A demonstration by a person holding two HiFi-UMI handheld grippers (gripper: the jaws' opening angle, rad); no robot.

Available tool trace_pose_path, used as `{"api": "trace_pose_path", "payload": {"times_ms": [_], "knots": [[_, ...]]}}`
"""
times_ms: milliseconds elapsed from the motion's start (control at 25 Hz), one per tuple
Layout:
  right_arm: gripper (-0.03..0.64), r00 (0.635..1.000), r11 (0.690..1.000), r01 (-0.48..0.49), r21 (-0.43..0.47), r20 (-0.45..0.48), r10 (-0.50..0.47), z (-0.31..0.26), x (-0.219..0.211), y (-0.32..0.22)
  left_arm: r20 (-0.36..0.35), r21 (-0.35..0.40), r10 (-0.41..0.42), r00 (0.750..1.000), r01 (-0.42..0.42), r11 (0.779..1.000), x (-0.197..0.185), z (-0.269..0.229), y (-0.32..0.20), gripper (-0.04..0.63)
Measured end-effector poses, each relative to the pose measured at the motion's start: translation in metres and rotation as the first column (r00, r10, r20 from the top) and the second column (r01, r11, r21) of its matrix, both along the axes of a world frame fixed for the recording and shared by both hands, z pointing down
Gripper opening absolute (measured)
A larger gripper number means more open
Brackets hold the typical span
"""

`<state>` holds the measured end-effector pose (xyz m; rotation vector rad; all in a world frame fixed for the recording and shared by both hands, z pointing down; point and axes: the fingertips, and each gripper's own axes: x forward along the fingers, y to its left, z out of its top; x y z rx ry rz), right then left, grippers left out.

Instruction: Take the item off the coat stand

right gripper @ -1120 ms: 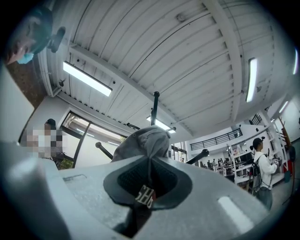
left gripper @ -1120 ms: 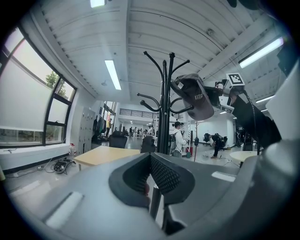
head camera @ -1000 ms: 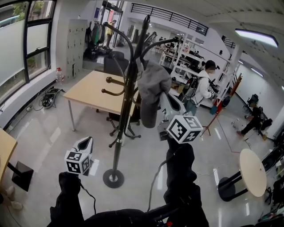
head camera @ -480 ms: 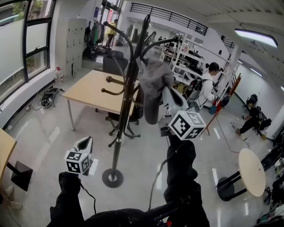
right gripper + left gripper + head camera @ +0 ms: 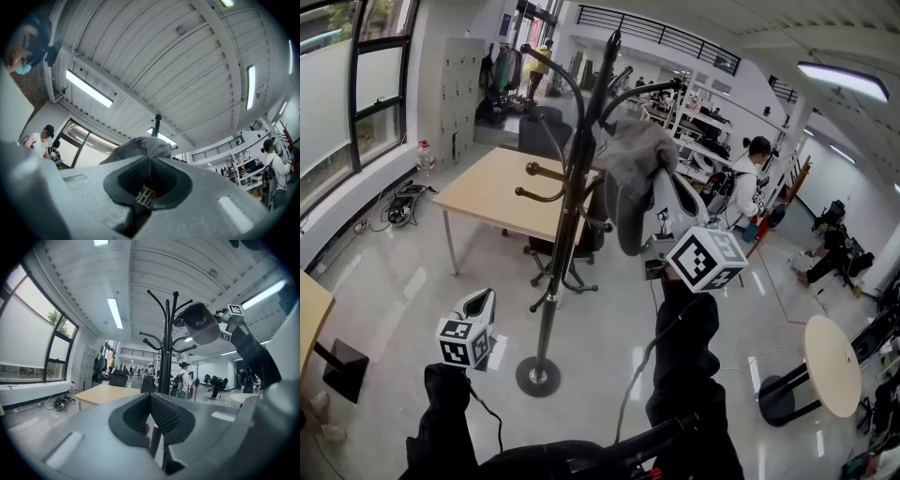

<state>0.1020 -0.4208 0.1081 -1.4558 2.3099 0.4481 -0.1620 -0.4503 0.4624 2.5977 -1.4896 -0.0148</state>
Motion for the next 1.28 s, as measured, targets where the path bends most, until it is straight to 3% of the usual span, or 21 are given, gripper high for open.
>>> {"api": "trace_pose_path", "payload": {"times_ms": [960,1280], "knots": [[0.017,1.0,0.997,-0.006,0.083,0.001,0.006,-0.048,-0.006,0.012,-0.02,0.003,-0.029,0.999,0.029,1.0,-0.016,0.004,-0.001,0.002],[0.017,0.999,0.982,-0.03,0.185,0.024,0.026,-0.085,0.002,0.041,-0.025,0.003,-0.038,0.999,0.038,0.999,-0.021,0.003,-0.002,0.002]]}}
